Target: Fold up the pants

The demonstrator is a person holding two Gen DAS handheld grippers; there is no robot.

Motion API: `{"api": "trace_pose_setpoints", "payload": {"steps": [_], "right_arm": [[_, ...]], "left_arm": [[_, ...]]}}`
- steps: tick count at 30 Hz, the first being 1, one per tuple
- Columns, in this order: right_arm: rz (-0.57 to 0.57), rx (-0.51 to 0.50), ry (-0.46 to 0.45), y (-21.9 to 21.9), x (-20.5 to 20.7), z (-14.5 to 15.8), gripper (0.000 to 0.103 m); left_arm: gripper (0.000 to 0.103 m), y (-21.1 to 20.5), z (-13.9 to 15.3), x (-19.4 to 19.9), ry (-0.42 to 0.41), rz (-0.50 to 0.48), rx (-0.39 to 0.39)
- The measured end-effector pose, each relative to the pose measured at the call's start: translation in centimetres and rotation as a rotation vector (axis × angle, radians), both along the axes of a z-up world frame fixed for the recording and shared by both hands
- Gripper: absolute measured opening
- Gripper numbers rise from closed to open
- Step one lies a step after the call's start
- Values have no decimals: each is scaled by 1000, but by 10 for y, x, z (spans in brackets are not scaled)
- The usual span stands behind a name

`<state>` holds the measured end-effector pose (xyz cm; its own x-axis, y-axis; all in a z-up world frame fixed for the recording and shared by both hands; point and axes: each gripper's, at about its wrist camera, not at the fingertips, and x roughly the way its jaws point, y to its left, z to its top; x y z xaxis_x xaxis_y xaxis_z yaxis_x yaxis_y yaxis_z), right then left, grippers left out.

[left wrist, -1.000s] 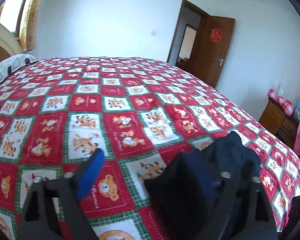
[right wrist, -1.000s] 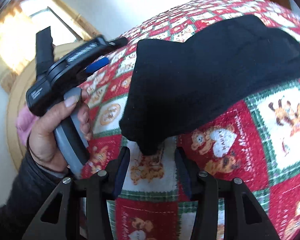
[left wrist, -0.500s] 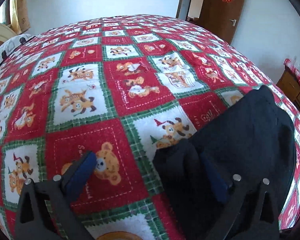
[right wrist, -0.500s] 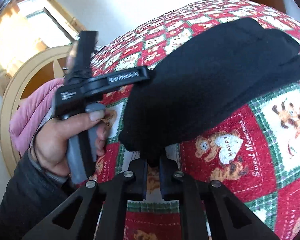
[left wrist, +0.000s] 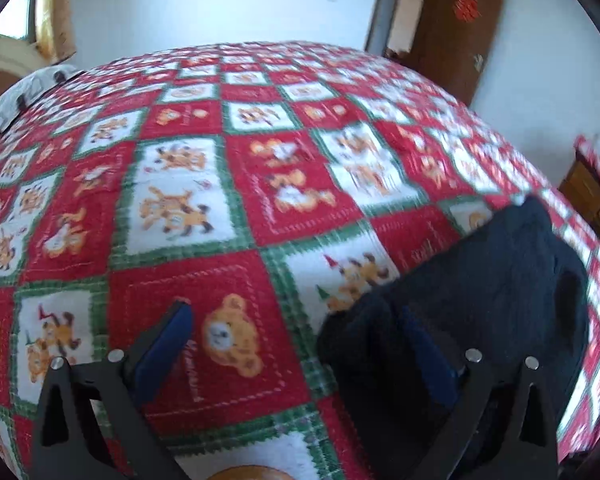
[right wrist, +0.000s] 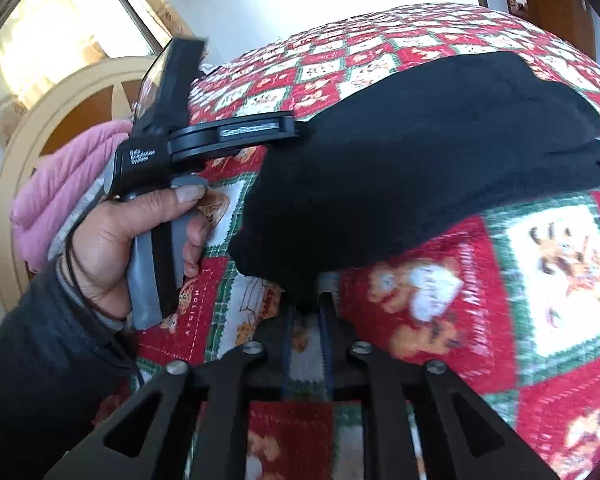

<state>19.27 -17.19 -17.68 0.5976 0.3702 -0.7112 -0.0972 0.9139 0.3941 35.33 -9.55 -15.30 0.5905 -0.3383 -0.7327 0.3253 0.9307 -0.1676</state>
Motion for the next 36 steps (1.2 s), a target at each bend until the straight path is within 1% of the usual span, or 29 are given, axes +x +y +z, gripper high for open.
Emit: {"api": "trace_pose_setpoints", "payload": {"steps": [1, 3, 5, 7, 9, 10, 11, 13, 16, 18, 19, 20, 21, 22, 23, 24, 25, 27, 29, 31, 33, 34, 36], "right_arm": [[-10, -6, -15, -6, -3, 4, 40], [-49, -26, -58, -26, -9, 17, 41], [-140, -54, -109, -65, -16, 34, 41], [-265, -51, -135, -106, -11, 47, 41], [-361, -38, -128, -140, -2, 52, 41], [-408, -19, -126, -158, 4, 52, 41], [-444, 9, -124, -176, 11, 51, 41], [-471, 45, -100, -197, 27, 45, 41], [-449, 138, -77, -213, 56, 33, 41], [-405, 159, -62, -209, 63, 24, 39], [-400, 153, -52, -211, 66, 20, 18], [-394, 135, -37, -210, 67, 16, 15], [-389, 122, -33, -205, 62, 16, 12], [-378, 115, -43, -203, 55, 20, 10], [-367, 103, -55, -201, 50, 25, 9], [-361, 95, -59, -200, 49, 26, 9], [-354, 81, -62, -199, 45, 29, 9], [-352, 64, -57, -198, 39, 31, 9], [-364, 43, -42, -200, 41, 20, 9], [-378, 52, -27, -205, 47, 4, 9], [-386, 79, -29, -209, 48, 1, 9], [-375, 65, -39, -207, 47, 5, 9], [-364, 36, -51, -204, 46, 7, 9]], "left_arm": [[103, 3, 5, -1, -8, 13, -8], [103, 5, 22, -5, -58, 30, -19], [103, -2, 41, -10, -109, 24, -30], [103, -17, 56, -13, -137, -8, -34], [103, -46, 71, -16, -160, -70, -31], [103, -59, 74, -15, -155, -101, -31], [103, -81, 76, -14, -137, -143, -28], [103, -108, 75, -12, -116, -193, -30], [103, -156, 66, -4, -65, -271, -9], [103, -186, 54, 4, -17, -310, 26], [103, -199, 46, 8, 18, -325, 48], [103, -205, 41, 8, 38, -332, 67], [103, -215, 32, 12, 63, -335, 110], [103, -219, 28, 14, 69, -332, 125], [103, -223, 24, 15, 77, -338, 104], [103, -223, 22, 17, 94, -342, 66], [103, -224, 21, 17, 103, -340, 51], [103, -228, 19, 13, 83, -344, 53], [103, -230, 16, 10, 65, -346, 64], [103, -229, 15, 12, 83, -335, 55], [103, -230, 20, 12, 78, -332, 64], [103, -230, 24, 12, 64, -332, 72], [103, -226, 38, 2, 6, -329, 115]]}}
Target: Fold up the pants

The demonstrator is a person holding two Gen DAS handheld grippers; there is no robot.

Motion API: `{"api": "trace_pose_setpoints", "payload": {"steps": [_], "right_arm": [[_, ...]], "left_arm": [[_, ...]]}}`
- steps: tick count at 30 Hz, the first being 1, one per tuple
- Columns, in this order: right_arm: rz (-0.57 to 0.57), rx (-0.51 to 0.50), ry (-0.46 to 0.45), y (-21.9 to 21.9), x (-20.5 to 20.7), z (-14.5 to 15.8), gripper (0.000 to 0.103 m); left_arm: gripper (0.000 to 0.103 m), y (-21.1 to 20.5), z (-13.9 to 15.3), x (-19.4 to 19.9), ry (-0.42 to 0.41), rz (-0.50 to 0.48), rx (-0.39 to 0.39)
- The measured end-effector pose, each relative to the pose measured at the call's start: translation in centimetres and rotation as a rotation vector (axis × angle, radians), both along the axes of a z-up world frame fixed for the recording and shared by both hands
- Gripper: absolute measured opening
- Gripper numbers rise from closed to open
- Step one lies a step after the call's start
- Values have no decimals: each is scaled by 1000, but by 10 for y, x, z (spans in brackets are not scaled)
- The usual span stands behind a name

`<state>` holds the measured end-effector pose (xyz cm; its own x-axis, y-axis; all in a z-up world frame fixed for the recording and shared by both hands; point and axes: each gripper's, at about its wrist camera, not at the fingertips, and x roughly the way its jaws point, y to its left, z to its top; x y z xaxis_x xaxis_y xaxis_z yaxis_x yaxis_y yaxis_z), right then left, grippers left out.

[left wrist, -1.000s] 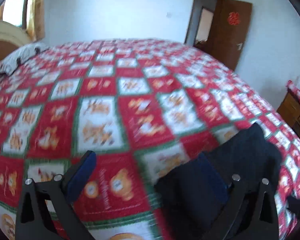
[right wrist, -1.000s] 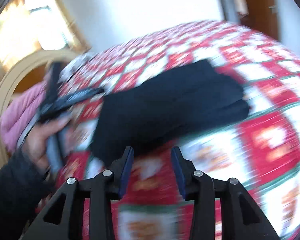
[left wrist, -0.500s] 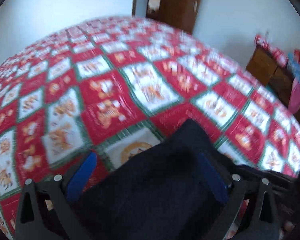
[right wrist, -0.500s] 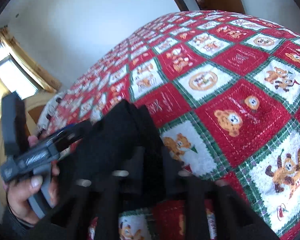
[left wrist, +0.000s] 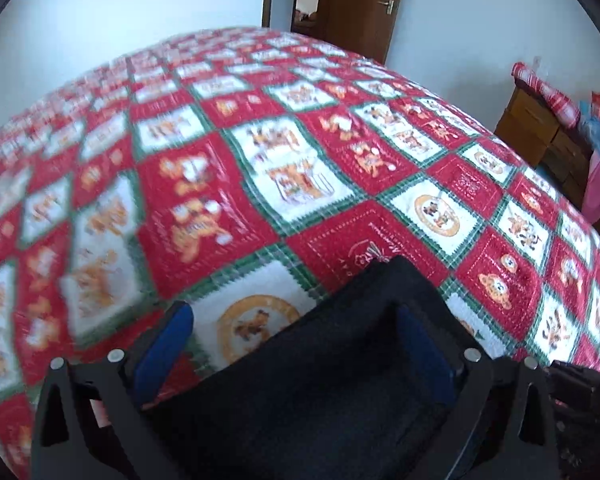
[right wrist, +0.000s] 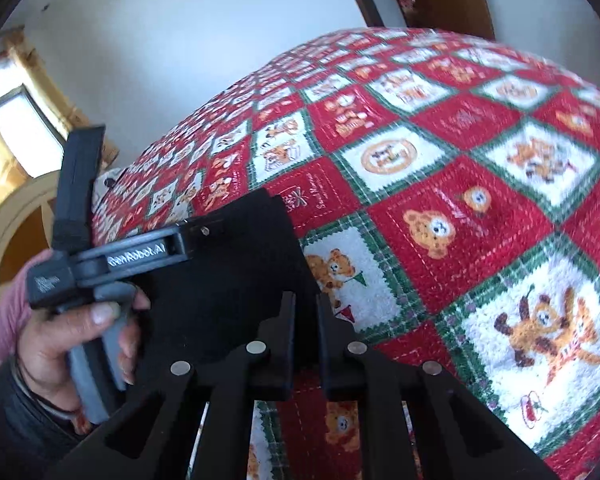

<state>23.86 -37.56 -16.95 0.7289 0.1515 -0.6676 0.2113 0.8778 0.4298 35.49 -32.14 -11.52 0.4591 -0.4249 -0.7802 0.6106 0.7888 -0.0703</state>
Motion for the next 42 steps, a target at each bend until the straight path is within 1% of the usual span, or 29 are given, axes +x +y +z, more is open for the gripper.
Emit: {"api": "trace_pose_setpoints", "payload": {"steps": [3, 4, 6, 7, 8, 9, 10, 12, 14, 15, 17, 19, 20, 22, 23, 25, 26, 28, 34, 37, 40, 42], "right_arm": [[-3, 4, -1, -1, -1, -3, 10], [0, -4, -3, 0, -1, -2, 10], [-2, -50, -14, 4, -4, 5, 15], [-5, -52, -20, 4, -5, 7, 24], [-28, -74, -20, 5, -7, 12, 36], [-51, -101, -22, 7, -8, 16, 41], [-82, -138, -33, 9, -10, 24, 43], [-110, -185, -83, 16, -15, 42, 44], [-85, -214, -128, 32, -13, 60, 50], [-41, -216, -147, 44, -7, 67, 52], [38, -201, -162, 64, 5, 71, 52], [108, -216, -156, 86, 20, 69, 52], [133, -247, -121, 97, 31, 62, 53], [138, -276, -53, 105, 44, 49, 52], [121, -283, -3, 104, 51, 39, 52], [88, -271, 67, 96, 59, 21, 53], [86, -254, 72, 91, 60, 14, 53], [103, -271, 56, 89, 58, 9, 53], [115, -290, 58, 91, 58, 8, 53], [116, -325, 39, 96, 57, 6, 53], [129, -388, 41, 104, 54, 8, 53], [128, -388, 47, 105, 53, 14, 53]], "left_arm": [[103, 21, 22, -20, -102, -11, 11], [103, 31, 26, -23, -126, -4, 20], [103, 53, 31, -31, -166, 16, 46], [103, 60, 31, -32, -173, 25, 56], [103, 74, 30, -35, -182, 42, 73], [103, 82, 28, -36, -181, 51, 80], [103, 89, 26, -37, -178, 61, 87], [103, 108, 19, -39, -174, 94, 95], [103, 120, 14, -39, -161, 116, 91], [103, 128, 10, -38, -148, 133, 85], [103, 137, 4, -38, -130, 154, 76], [103, 145, -5, -36, -115, 172, 74], [103, 148, -10, -34, -104, 181, 77], [103, 155, -20, -31, -73, 189, 65], [103, 157, -25, -30, -55, 190, 52], [103, 160, -34, -27, -24, 186, 23], [103, 161, -37, -26, -15, 187, 7], [103, 163, -41, -24, -1, 193, -25], [103, 162, -44, -21, 26, 195, -46], [103, 165, -37, -29, 4, 205, -40], [103, 170, -27, -44, -36, 206, -34], [103, 175, -22, -52, -53, 203, -42]]}}
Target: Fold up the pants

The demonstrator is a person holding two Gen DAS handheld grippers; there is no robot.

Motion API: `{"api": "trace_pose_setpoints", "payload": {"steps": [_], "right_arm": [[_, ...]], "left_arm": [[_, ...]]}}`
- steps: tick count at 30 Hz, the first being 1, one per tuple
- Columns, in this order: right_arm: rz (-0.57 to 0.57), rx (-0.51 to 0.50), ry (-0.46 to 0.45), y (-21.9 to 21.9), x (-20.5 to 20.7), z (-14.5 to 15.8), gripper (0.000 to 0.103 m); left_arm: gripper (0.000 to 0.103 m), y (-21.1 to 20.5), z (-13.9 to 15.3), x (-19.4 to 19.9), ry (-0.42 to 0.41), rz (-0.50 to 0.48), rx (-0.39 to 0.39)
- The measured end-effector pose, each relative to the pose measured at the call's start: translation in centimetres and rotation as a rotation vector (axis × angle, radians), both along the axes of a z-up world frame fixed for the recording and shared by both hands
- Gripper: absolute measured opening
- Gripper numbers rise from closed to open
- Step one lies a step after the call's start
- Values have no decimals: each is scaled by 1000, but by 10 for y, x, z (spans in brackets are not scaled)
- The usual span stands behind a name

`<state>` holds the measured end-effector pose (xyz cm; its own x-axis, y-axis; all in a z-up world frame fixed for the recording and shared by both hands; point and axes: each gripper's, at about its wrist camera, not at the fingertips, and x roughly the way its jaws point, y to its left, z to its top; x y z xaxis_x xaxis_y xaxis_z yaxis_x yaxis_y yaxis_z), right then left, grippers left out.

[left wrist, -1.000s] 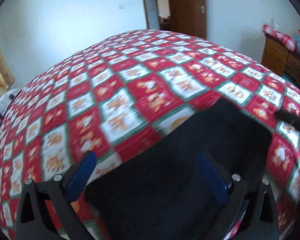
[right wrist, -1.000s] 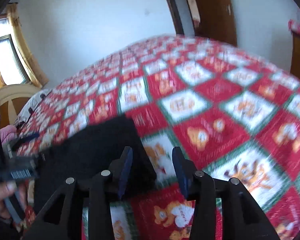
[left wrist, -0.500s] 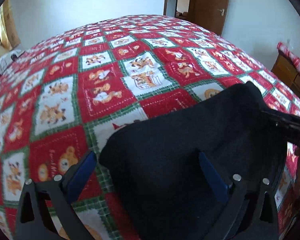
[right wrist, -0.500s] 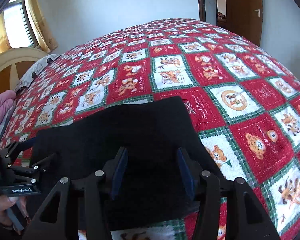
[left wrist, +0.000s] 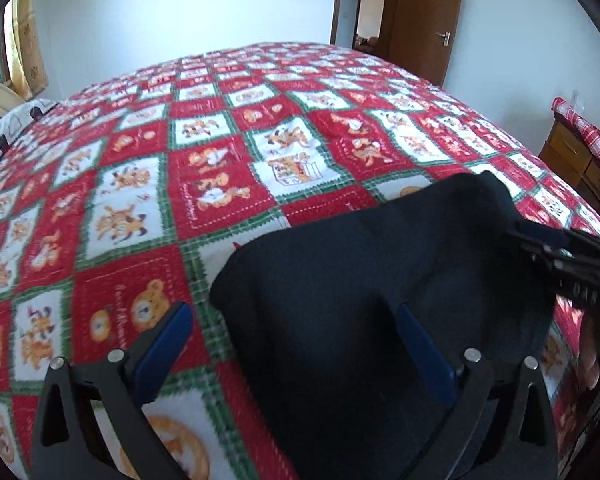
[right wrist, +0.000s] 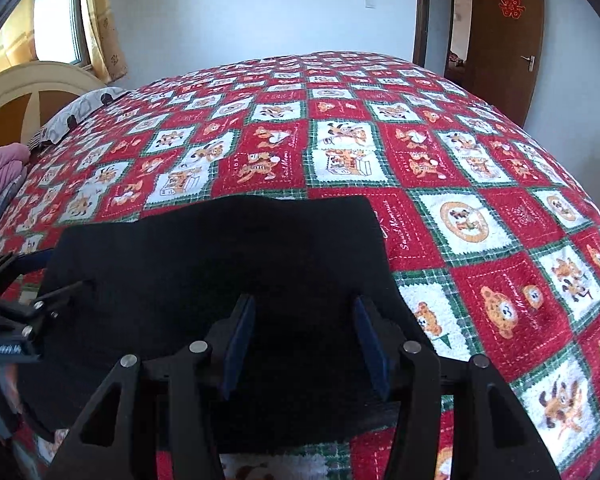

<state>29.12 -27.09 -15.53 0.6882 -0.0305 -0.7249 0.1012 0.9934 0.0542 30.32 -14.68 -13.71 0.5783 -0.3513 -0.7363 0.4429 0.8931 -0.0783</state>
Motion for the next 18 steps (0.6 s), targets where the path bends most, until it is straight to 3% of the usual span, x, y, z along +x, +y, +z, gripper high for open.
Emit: {"api": "trace_pose_setpoints", "payload": {"steps": [4, 8, 11, 15, 18], "right_arm": [[-25, 46, -38, -2, -3, 20, 53], [56, 58, -64, 15, 10, 38, 53], [55, 82, -4, 13, 35, 28, 53], [-53, 76, 96, -14, 60, 6, 53], [-56, 73, 85, -6, 56, 21, 53]], "left_arm": [[103, 12, 9, -16, -12, 7, -37], [103, 16, 5, -31, 8, -9, -66], [103, 9, -12, -34, 16, -23, 10], [103, 22, -18, -27, 81, 3, -79], [103, 31, -8, -34, 22, 31, -95]]}}
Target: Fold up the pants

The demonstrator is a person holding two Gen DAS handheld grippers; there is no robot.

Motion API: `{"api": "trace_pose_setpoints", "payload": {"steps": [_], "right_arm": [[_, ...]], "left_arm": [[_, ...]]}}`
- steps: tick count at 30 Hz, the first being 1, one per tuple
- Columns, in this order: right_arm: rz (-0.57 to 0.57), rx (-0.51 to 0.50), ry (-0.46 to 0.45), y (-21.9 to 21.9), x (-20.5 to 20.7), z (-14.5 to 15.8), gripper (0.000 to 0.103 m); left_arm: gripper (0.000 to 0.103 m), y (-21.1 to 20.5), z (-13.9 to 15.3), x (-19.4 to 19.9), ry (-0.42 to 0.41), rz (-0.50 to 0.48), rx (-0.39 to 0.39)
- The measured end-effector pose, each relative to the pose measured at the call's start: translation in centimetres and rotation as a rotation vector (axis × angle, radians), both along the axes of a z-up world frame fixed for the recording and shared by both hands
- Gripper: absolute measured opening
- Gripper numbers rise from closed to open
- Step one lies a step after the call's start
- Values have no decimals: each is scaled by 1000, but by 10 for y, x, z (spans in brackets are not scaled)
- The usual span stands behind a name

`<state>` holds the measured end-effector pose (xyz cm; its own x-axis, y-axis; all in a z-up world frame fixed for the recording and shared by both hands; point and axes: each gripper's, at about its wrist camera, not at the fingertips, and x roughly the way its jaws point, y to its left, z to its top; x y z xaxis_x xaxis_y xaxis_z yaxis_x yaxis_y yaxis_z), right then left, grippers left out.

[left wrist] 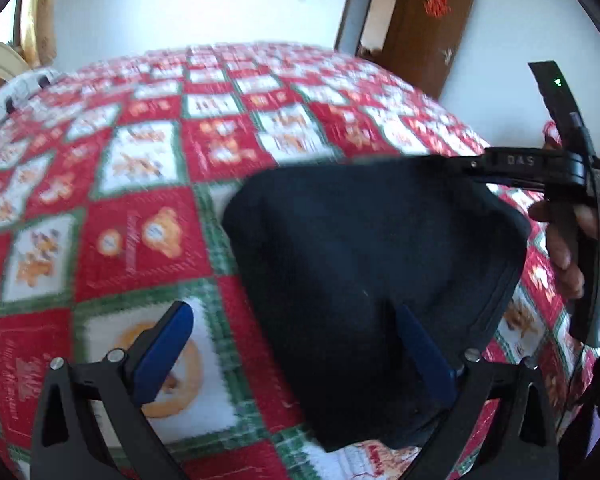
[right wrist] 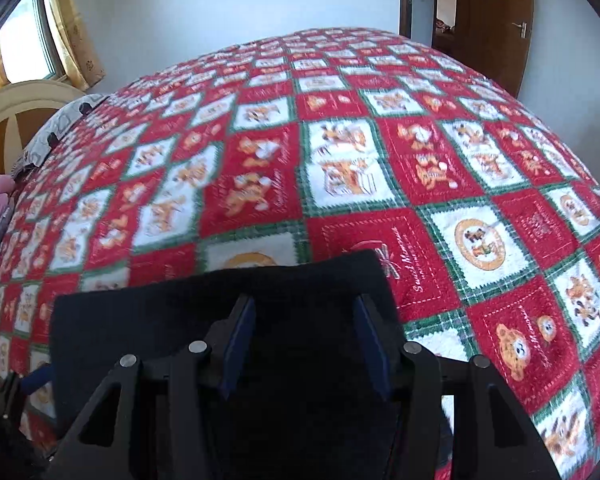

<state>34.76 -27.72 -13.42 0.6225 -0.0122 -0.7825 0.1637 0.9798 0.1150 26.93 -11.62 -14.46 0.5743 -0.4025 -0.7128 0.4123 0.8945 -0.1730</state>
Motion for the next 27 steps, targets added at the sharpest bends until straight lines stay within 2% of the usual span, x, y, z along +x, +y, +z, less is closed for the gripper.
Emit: {"api": "trace_pose_setpoints", "payload": {"steps": [3, 5, 8, 12, 13, 15, 16, 17, 21, 25, 27], "right_arm": [[87, 30, -49, 27, -5, 19, 53], [198, 43, -46, 60, -3, 23, 53], [217, -11, -34, 85, -4, 21, 53], [240, -14, 18, 101, -14, 2, 53], [255, -30, 36, 105, -17, -5, 53], [290, -114, 62, 117, -25, -23, 53], [306, -182, 25, 123, -32, -28, 53], [304, -202, 13, 124, -35, -26, 53], [281, -131, -15, 115, -47, -10, 54], [331, -135, -84, 122, -72, 3, 54], [363, -120, -117, 126, -81, 6, 54]], "left_arm": [[103, 8, 7, 11, -34, 44, 23], [103, 15, 12, 27, -44, 77, 37], [103, 24, 10, 55, -43, 120, 97], [103, 21, -13, 79, -11, 121, 211], [103, 20, -21, 84, 30, 104, 211], [103, 23, -18, 82, 27, 111, 196], [103, 25, -17, 81, 21, 117, 189], [103, 28, -14, 78, 11, 124, 177], [103, 40, -7, 69, 1, 157, 128], [103, 50, 2, 56, 3, 168, 41], [103, 50, 5, 54, -7, 171, 31]]}}
